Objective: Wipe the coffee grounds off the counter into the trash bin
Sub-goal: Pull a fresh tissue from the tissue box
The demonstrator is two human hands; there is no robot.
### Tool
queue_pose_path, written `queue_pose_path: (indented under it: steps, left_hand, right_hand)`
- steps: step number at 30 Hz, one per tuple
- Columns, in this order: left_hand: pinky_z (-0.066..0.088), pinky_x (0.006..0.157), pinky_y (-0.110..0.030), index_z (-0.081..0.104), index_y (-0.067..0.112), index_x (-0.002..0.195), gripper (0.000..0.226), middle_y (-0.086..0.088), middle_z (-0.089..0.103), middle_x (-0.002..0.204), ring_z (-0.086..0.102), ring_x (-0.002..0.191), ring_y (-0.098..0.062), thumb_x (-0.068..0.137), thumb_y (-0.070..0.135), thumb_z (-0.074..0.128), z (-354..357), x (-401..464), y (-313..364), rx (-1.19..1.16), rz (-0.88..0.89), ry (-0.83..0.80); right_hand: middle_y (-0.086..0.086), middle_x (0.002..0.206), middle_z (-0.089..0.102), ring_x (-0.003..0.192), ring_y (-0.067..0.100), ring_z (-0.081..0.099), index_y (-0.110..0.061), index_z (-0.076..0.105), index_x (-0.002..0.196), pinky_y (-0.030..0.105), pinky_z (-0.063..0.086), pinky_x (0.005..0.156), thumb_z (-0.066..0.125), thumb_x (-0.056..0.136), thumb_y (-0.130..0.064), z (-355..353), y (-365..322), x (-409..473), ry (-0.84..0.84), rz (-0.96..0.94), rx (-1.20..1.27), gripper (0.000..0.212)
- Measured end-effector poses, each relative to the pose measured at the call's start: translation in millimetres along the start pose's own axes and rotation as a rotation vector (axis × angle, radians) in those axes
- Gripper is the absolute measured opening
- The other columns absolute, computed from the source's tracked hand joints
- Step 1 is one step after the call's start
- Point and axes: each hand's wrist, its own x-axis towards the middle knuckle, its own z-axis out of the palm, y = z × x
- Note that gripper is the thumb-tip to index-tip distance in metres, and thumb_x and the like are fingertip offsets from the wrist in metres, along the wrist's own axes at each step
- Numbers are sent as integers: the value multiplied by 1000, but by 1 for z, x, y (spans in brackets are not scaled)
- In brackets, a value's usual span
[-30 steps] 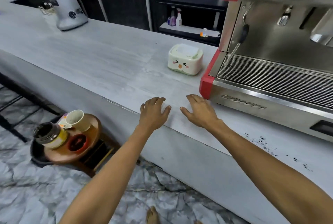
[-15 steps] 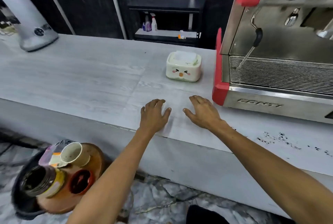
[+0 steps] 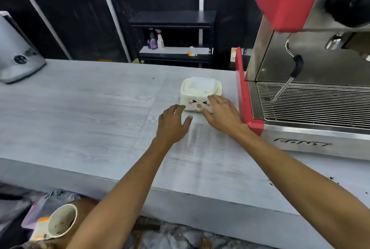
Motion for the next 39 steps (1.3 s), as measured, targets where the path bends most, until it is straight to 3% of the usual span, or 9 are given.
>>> queue_pose_path:
  steps: [7,12,20,24,33,39]
  left_hand:
    - [45,99,-49,53,13,137,52,-10,52,142,50,126,-34,95,44,56,-3,58,-4,-30,49,-14]
    - [42,104,-52,49,14,141,65,-9,45,149,44,134,-33,90,55,43,2,100,-11,-67,76,-46]
    - [29,116,-51,39,15,149,70,-9,26,162,25,148,-27,94,58,35,25,126,-26,-140,99,-117]
    - [30,116,-52,38,14,148,68,-9,23,163,25,148,-25,96,58,35,30,126,-32,-173,118,-112]
    - [37,111,-52,37,16,147,66,-5,24,163,32,145,-25,97,59,34,35,124,-33,-192,124,-93]
    - [32,115,-51,31,17,151,73,-4,18,165,24,148,-25,95,61,44,29,125,-34,-219,112,-122]
  right_hand:
    - [11,132,53,123,28,46,-6,48,130,40,34,105,45,95,-42,0,5,59,42,81,-45,50]
    - [11,139,49,129,28,42,-7,44,136,41,34,107,44,95,-43,8,11,96,47,192,-25,55]
    - [9,142,44,130,28,39,-9,41,137,46,38,101,44,94,-45,27,14,131,30,345,-47,56]
    - [9,144,42,132,28,36,-9,44,137,47,37,103,45,95,-44,35,15,132,-7,388,-23,55]
    - [7,112,60,108,27,51,-8,58,108,39,42,90,54,90,-18,39,19,123,179,320,94,20]
    - [4,91,63,84,21,57,-10,56,100,35,46,80,52,92,-16,23,6,109,323,239,219,10]
